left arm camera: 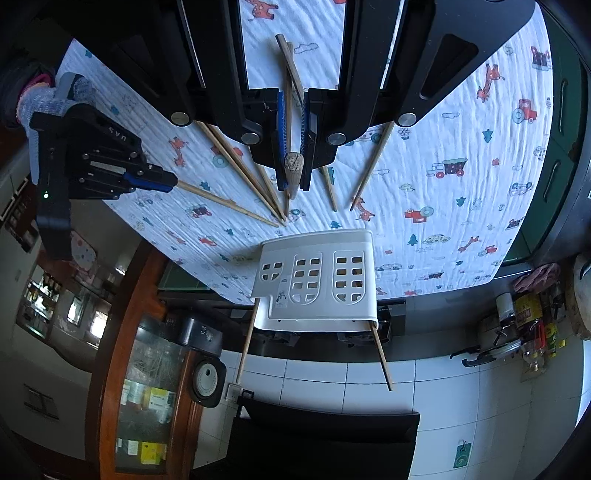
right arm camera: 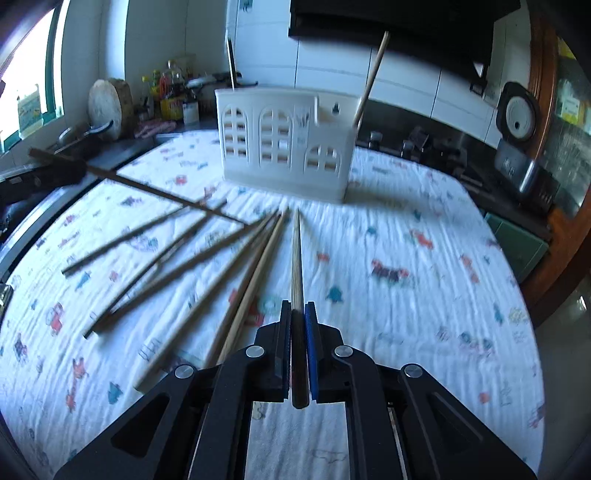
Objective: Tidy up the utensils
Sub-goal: 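Carry both chopsticks to the white caddy and lower them in with both grippers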
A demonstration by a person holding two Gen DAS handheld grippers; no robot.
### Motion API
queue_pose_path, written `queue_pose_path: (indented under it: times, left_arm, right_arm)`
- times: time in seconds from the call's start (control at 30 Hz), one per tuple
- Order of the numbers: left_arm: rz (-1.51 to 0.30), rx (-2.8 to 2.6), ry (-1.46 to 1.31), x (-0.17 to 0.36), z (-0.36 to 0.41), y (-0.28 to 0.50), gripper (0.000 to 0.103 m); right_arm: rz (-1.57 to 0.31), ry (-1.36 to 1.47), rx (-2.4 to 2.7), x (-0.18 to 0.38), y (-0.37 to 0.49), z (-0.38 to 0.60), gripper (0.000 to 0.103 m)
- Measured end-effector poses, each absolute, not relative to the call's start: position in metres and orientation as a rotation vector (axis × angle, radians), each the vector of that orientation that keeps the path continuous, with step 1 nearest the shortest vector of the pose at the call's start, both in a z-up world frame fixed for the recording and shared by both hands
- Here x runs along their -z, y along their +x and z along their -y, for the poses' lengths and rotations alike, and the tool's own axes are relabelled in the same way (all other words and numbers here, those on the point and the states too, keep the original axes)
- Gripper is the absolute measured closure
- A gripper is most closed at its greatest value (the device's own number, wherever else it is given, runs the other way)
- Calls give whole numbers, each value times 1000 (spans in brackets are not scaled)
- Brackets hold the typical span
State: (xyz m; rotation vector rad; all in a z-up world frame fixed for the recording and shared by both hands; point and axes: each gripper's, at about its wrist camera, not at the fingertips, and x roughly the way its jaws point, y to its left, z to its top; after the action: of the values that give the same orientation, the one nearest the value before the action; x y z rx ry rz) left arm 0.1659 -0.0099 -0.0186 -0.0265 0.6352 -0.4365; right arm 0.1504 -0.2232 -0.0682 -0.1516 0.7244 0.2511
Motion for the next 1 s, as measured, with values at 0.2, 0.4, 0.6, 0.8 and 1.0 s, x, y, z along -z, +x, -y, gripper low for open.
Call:
queue_pose_path:
  times: [0.2,0.4,0.6,0.8,1.0]
  left_arm:
    - [-622,436,-72,11,7,172,98]
    - [-603,431,-111,-2,4,181,98]
    - [-591,422,-122,-14,4,195,98]
    - [-566,426,-126,-33,3,207,98]
    - [-553,432,-136,-52,0,221,98]
  right_arm:
    - [-634,-152,-269,25,160,224,96]
    - [-623,-154,-286,-7,189,225,96]
    - [-635,-168,-296,-33,217,226,96]
    - [-614,-216,-297,-68,231,227,96]
    - [-621,-175,-326,-112,250,238,96]
